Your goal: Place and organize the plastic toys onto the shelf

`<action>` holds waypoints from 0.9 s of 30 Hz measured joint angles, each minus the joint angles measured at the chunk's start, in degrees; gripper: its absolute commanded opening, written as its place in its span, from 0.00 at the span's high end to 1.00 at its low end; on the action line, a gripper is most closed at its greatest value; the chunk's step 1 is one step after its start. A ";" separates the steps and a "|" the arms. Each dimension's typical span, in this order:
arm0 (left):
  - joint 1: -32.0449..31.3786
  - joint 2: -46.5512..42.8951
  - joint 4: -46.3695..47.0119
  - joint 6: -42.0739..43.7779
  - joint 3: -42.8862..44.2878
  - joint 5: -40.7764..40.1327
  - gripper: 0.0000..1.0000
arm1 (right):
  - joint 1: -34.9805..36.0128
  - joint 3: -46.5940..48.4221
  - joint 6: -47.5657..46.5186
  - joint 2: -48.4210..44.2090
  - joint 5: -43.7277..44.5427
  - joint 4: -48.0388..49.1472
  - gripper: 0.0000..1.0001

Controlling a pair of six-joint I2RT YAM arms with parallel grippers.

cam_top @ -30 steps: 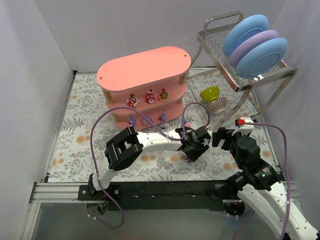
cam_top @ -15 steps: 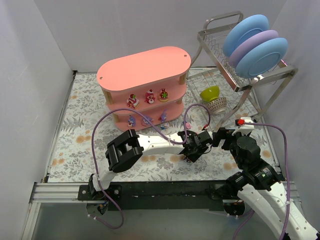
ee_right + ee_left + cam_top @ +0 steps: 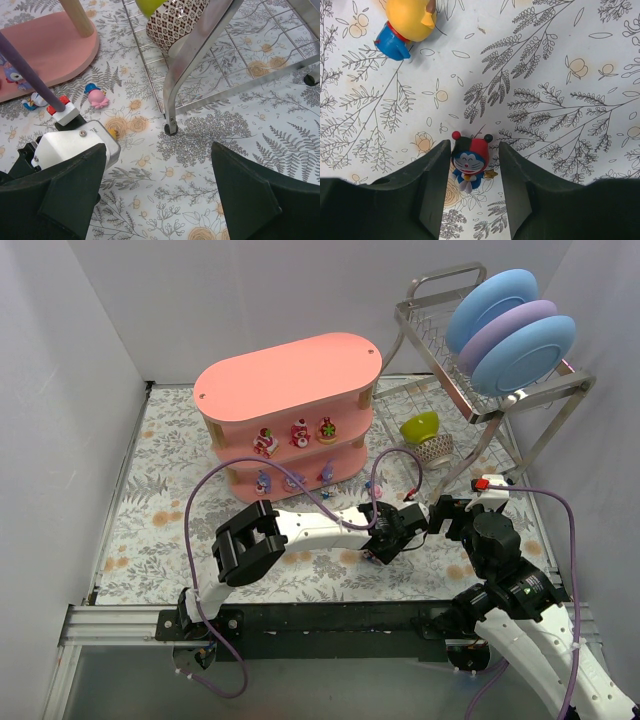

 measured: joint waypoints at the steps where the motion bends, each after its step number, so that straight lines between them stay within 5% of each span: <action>1: -0.09 0.00 -0.07 -0.15 0.02 0.00 0.58 | 0.00 0.00 -0.11 0.00 0.09 -0.07 0.07; 7: -0.42 0.28 -0.57 -1.16 0.11 0.04 0.64 | 0.00 0.00 -0.59 -0.04 0.28 -0.76 0.07; 18: -0.79 0.28 -1.31 -3.41 0.22 -0.85 0.99 | 0.00 -0.37 -0.76 -0.46 0.44 -0.81 0.07; 27: -1.68 -2.51 -1.07 -6.67 -1.62 -7.56 1.00 | 0.07 -0.85 0.00 -0.81 -1.09 0.94 0.07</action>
